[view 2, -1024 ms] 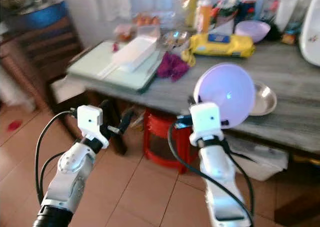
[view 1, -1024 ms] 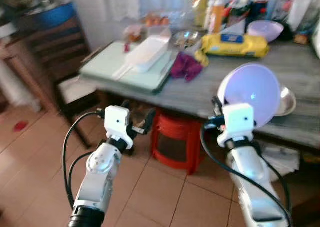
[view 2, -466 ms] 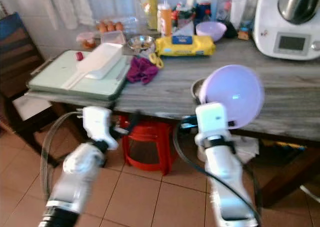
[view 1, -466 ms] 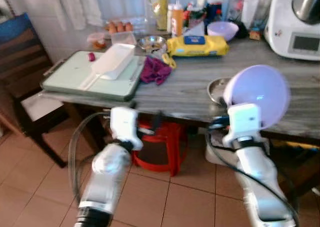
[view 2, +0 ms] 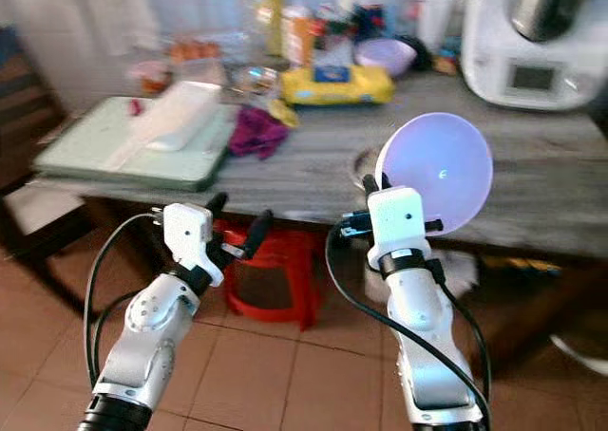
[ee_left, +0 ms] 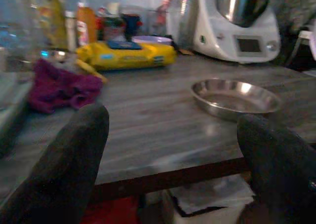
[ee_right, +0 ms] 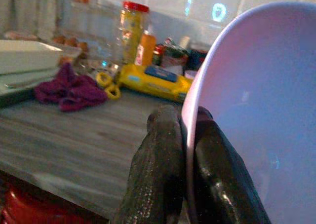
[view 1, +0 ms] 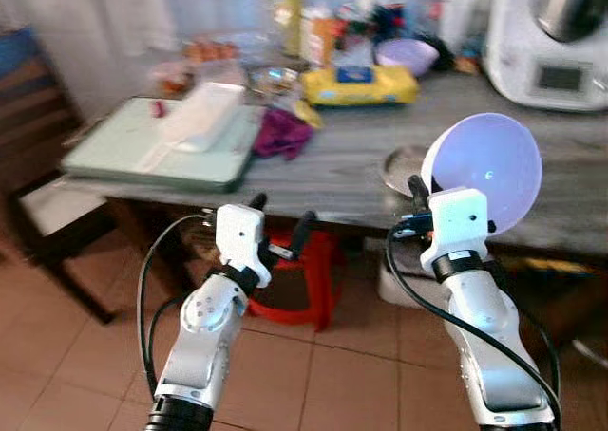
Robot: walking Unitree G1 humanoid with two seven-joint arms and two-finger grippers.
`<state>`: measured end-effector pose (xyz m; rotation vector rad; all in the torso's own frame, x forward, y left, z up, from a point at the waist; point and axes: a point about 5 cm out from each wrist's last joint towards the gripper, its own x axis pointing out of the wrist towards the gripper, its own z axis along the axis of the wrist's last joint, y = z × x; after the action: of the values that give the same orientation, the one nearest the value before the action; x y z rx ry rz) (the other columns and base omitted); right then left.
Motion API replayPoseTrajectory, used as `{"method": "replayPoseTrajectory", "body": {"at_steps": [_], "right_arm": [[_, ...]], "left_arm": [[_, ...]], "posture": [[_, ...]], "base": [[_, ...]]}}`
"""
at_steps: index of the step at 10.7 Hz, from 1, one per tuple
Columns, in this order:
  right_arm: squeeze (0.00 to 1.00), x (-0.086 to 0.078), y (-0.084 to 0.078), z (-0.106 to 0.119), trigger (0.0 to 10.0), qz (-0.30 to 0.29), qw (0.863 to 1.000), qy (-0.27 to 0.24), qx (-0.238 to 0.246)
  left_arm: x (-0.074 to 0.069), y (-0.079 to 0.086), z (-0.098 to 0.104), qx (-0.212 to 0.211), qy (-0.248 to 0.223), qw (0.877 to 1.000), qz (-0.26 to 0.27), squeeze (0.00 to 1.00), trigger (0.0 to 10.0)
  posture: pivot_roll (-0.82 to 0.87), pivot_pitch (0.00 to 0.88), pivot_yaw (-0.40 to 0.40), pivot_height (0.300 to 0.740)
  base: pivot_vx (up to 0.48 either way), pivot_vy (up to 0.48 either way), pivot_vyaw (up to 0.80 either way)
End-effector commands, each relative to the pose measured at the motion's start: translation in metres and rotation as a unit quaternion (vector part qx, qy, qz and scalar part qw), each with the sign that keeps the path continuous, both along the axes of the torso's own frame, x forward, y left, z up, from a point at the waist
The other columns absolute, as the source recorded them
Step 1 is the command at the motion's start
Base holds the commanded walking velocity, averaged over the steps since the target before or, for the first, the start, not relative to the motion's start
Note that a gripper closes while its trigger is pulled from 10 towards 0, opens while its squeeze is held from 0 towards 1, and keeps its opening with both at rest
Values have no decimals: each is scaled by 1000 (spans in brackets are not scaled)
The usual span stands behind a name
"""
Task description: Setting the table
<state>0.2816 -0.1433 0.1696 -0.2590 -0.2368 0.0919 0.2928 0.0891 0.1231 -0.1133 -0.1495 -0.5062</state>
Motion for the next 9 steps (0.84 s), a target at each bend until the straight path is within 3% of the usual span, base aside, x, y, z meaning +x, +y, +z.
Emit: {"method": "replayPoseTrajectory", "body": {"at_steps": [1, 7, 9], "right_arm": [[0, 0, 3, 2, 10000, 5, 1000, -7, 2], [0, 3, 6, 2, 10000, 5, 1000, -10, 6], [0, 2, 6, 2, 10000, 8, 1000, -10, 5]], "left_arm": [[-2, 2, 3, 1, -5, 1000, -2, 0, 10000], [-1, -2, 5, 0, -6, 1000, -18, 0, 10000], [-2, -1, 4, 0, -2, 1000, -17, 0, 10000]], "posture": [[-160, 48, 54, 740], [-163, 44, 67, 740], [-163, 53, 65, 740]], "base": [[255, 0, -594], [258, 0, -511], [259, 0, 0]]}}
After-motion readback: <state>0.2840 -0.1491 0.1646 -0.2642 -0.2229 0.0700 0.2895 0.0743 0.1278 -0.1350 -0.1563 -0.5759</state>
